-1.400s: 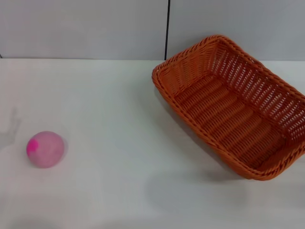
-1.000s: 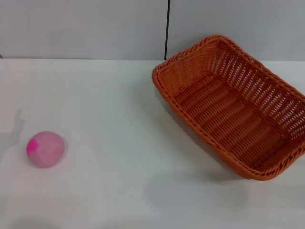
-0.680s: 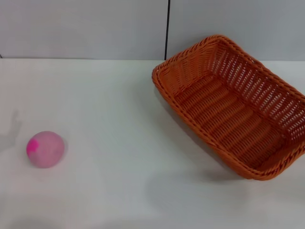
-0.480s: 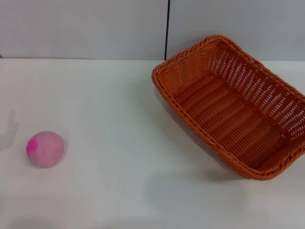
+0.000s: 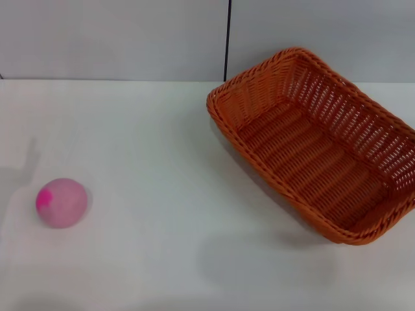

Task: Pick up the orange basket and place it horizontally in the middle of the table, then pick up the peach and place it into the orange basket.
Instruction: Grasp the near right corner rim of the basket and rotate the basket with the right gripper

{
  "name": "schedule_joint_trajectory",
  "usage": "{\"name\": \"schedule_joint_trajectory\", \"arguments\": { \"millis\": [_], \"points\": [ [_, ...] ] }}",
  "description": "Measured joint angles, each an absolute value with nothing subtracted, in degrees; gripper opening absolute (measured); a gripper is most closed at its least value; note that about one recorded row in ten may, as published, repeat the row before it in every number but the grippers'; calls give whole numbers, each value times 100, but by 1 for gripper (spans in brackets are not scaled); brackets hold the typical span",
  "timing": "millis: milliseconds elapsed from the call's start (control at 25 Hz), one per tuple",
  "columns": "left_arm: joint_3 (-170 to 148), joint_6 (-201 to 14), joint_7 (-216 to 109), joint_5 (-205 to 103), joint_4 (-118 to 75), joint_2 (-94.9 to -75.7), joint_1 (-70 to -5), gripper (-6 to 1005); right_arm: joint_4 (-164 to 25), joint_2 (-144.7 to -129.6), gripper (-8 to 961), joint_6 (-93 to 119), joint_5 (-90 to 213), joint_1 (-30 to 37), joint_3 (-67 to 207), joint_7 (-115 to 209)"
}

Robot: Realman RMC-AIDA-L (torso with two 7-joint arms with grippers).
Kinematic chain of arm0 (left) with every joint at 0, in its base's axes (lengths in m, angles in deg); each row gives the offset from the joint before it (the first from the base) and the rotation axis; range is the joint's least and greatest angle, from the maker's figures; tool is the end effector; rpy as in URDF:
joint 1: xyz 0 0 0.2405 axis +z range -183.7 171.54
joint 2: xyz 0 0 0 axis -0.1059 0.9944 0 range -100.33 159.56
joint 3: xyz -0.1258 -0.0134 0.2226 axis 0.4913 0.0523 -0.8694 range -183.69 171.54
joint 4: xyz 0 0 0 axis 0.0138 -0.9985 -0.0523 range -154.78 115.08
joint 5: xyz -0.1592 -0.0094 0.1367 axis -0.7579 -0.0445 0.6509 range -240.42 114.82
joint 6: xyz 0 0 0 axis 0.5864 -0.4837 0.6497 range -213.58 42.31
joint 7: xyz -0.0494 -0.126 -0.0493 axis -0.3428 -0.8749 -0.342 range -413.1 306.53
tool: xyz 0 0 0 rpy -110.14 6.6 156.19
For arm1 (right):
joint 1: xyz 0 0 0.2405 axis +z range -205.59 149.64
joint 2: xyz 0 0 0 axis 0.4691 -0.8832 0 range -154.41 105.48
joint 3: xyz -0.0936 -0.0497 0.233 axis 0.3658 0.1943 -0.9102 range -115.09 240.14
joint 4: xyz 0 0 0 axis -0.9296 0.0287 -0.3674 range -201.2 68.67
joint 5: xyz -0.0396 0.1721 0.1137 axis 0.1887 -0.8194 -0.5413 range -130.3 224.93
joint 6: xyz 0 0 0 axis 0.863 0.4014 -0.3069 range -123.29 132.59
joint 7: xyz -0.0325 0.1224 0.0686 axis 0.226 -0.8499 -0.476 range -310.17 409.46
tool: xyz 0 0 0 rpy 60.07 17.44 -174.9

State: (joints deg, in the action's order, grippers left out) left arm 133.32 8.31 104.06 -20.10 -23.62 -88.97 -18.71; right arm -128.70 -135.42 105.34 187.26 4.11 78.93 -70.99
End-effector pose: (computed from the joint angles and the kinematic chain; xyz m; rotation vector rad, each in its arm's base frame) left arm -0.3703 0.2204 0.0250 -1.4149 -0.5638 -0.9080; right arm 0.3072 0.3331 0.1609 -2.2453 1.3209 0.3839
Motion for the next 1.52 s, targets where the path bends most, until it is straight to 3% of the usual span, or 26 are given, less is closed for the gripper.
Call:
{"name": "schedule_joint_trajectory", "arguments": {
  "millis": [160, 520, 920, 1360, 1520],
  "points": [
    [13260, 806, 10396, -2008, -2408, -8905, -1802, 757, -12685, -13452, 832, 10570, 19115, 840, 8413, -7504],
    [13298, 758, 10390, -2025, -2424, -8903, -1510, 757, -11850, -13434, 823, 9574, 19295, 1206, 9941, -8352],
    [13310, 721, 10386, -2011, -2425, -8904, -1575, 757, -11274, -13647, 797, 8659, 19304, 1318, 10417, -8246],
    [13315, 709, 10386, -2014, -2415, -8904, -1611, 758, -11085, -13667, 768, 8393, 19286, 1333, 10424, -8161],
    [13315, 709, 10386, -2013, -2412, -8904, -1634, 758, -11106, -13674, 604, 8371, 19273, 1337, 10427, -8072]
  ]
}}
